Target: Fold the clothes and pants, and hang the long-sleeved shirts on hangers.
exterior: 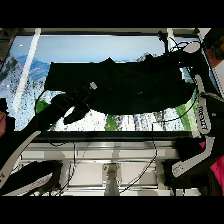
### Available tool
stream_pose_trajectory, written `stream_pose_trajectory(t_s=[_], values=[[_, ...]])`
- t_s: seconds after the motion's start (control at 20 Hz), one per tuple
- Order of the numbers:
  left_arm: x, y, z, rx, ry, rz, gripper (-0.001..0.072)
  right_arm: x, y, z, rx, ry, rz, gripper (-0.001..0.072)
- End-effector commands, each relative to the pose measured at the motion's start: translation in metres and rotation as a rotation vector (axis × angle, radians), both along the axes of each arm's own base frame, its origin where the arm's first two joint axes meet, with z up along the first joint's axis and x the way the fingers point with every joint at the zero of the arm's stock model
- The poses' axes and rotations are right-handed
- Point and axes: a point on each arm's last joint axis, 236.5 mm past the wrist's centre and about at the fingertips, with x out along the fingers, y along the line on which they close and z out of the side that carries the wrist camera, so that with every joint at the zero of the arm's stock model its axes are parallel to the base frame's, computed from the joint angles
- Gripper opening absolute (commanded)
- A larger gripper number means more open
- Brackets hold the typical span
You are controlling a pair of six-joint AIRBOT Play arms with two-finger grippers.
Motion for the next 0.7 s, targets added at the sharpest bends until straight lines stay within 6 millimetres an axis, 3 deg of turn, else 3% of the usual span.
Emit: stream_pose_trajectory(t_s=[0.0,0.2,0.4,0.55,0.65], values=[[0.005,-0.010,-0.020,-0.019,0.021,-0.008,0.0427,0.006,-0.001,0.001,-0.001,-0.016,-0.023,0.0364],[0.014,-0.017,-0.044,-0.010,0.028,-0.028,0.0419,0.006,-0.001,0.001,-0.001,-0.015,-0.022,0.0370],[0.033,-0.017,-0.048,0.000,-0.038,-0.048,0.0409,0.002,-0.001,0.000,-0.001,-0.006,-0.009,0.0370],[0.037,-0.006,-0.061,0.009,-0.012,-0.018,0.0369,0.000,0.000,0.000,-0.001,0.000,-0.002,0.0369],[0.042,0.001,-0.059,-0.002,-0.017,0.012,0.0338,-0.002,0.000,0.000,-0.001,0.006,0.007,0.0369]])
